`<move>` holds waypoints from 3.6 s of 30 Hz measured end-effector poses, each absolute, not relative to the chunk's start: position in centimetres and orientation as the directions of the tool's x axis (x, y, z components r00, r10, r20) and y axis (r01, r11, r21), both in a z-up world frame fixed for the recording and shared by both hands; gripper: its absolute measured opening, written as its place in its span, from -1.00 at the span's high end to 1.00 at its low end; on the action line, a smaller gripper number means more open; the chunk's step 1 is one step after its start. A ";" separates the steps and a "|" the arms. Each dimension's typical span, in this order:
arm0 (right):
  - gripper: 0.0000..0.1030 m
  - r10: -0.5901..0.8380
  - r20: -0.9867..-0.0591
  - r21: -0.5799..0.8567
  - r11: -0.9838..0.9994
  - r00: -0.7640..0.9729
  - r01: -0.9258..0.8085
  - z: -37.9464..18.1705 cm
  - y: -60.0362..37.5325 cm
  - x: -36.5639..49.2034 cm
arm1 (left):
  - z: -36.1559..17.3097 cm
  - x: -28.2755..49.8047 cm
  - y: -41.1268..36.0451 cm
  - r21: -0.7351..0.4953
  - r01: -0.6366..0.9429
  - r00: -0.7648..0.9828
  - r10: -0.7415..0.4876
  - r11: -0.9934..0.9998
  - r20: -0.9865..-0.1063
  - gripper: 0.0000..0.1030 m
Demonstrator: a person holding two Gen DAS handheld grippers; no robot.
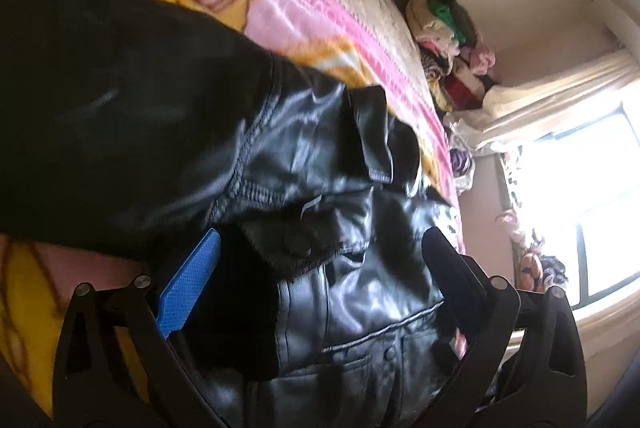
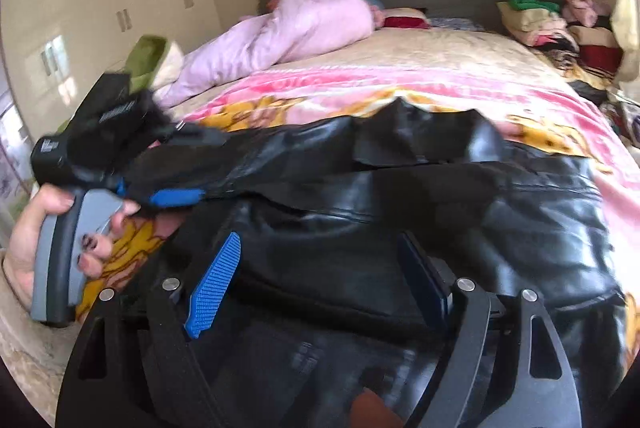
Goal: Fold large clothes
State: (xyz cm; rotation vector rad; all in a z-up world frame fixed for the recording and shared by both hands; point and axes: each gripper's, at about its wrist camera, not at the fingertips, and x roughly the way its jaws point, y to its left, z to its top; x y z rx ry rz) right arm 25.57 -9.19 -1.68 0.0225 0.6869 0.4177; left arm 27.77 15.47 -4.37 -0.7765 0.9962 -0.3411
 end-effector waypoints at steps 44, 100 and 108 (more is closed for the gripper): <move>-0.06 0.057 -0.614 0.165 0.985 0.787 0.058 -0.5 -23.4 32.6 | 2.2 27.0 11.2 -0.471 0.142 0.703 -0.423 0.871 -0.571 0.95; -0.53 0.170 -0.768 0.183 0.982 0.617 -0.043 -4.7 -17.8 28.5 | -2.9 26.4 8.8 -0.258 0.088 0.562 -0.262 0.962 -0.784 -0.55; -0.79 0.192 -0.732 0.194 0.979 0.653 -0.071 -2.6 -15.7 27.3 | -0.6 25.4 12.0 -0.237 -0.012 0.620 -0.179 0.971 -0.764 -0.82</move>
